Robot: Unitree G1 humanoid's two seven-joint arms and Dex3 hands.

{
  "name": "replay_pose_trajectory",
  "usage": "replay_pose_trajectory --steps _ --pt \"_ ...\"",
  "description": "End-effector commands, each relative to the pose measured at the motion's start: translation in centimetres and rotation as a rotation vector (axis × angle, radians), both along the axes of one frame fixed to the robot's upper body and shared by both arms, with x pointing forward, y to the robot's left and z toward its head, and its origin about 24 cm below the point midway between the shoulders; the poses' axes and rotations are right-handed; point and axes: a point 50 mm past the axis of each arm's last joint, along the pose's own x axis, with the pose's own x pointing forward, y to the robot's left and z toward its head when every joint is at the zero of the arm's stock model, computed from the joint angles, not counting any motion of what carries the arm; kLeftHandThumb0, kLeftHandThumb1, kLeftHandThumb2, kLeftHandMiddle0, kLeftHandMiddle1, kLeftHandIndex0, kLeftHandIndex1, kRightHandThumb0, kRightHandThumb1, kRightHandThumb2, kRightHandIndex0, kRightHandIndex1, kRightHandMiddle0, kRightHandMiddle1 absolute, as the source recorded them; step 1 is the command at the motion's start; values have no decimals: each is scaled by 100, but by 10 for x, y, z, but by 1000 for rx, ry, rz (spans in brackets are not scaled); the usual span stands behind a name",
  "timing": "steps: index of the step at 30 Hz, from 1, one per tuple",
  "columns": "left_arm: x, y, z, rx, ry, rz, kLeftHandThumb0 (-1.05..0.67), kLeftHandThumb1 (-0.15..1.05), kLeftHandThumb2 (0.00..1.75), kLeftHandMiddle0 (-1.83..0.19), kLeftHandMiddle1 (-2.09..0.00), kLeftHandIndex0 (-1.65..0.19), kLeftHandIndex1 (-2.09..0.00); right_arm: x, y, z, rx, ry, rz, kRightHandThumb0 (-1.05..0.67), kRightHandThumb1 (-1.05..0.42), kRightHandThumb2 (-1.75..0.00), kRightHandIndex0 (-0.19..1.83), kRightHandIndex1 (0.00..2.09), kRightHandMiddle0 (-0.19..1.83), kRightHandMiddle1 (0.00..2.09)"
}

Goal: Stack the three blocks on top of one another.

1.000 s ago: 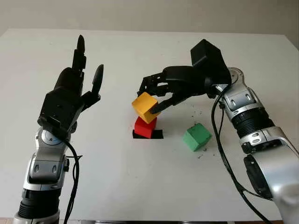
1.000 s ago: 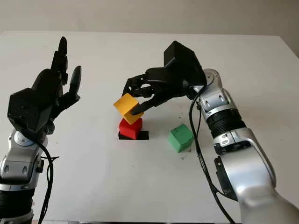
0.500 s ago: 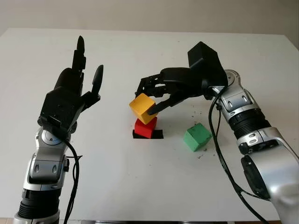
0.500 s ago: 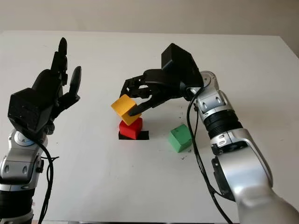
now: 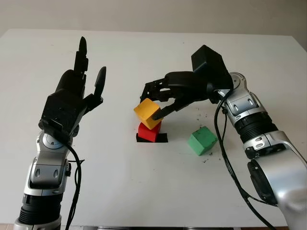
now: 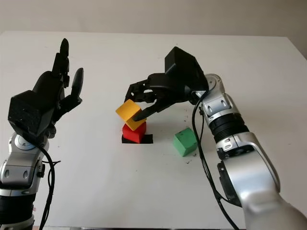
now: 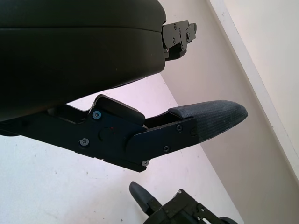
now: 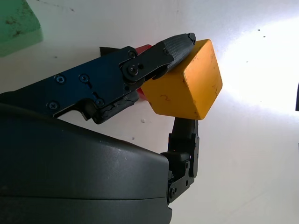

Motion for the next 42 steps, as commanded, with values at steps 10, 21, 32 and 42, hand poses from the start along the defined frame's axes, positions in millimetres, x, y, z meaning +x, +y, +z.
replay_pose_trajectory --steps 10,21,32,42 --pt "-2 0 1 2 -7 0 -82 105 73 19 0 19 0 -1 -6 -7 -37 -30 14 -56 -94 -5 12 5 43 144" --pt "-3 0 0 -4 -3 3 -82 105 73 19 0 19 0 0 -9 -6 -62 -61 -1 -51 -94 -5 10 5 37 143" --pt "-3 1 1 4 -7 3 -81 105 73 19 0 19 0 0 -11 1 -67 -111 0 -37 -95 -6 7 4 34 135" --pt "-2 0 1 3 -6 1 -82 105 73 19 0 19 0 -1 -11 3 -77 -161 37 -34 -96 -5 4 4 31 134"
